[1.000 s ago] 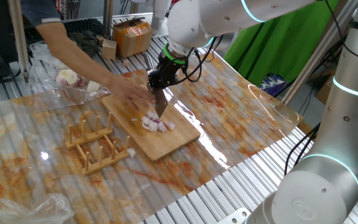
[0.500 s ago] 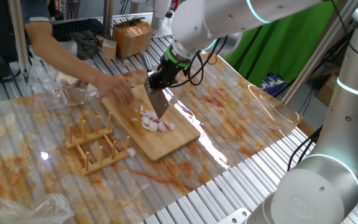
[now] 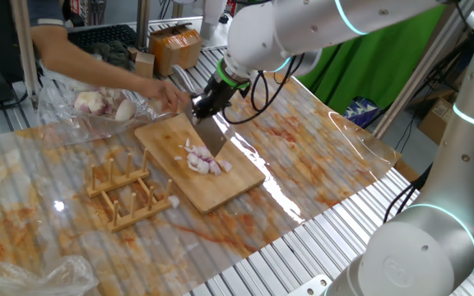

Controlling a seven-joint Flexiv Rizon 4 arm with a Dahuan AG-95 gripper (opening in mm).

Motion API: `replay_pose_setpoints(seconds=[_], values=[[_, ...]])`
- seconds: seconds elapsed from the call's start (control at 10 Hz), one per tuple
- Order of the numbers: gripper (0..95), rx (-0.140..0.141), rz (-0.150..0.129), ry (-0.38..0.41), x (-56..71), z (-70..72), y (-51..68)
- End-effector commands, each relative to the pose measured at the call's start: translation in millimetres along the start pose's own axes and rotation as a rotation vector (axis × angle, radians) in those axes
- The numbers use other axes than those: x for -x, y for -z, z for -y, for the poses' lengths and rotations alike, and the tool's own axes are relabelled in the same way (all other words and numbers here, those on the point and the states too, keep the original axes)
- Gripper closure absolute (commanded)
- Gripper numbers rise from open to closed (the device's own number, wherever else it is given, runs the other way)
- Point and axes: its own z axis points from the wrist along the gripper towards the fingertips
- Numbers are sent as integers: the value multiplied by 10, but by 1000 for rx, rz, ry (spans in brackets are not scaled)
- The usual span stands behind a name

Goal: Chop the onions

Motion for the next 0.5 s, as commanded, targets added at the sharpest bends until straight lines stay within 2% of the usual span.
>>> replay_pose_setpoints(seconds=[0.1, 0.3, 0.5], values=[[950, -24, -11, 110, -18, -123, -16], [950, -34, -12, 113, -22, -151, -18], [950, -16, -11, 108, -22, -153, -17]])
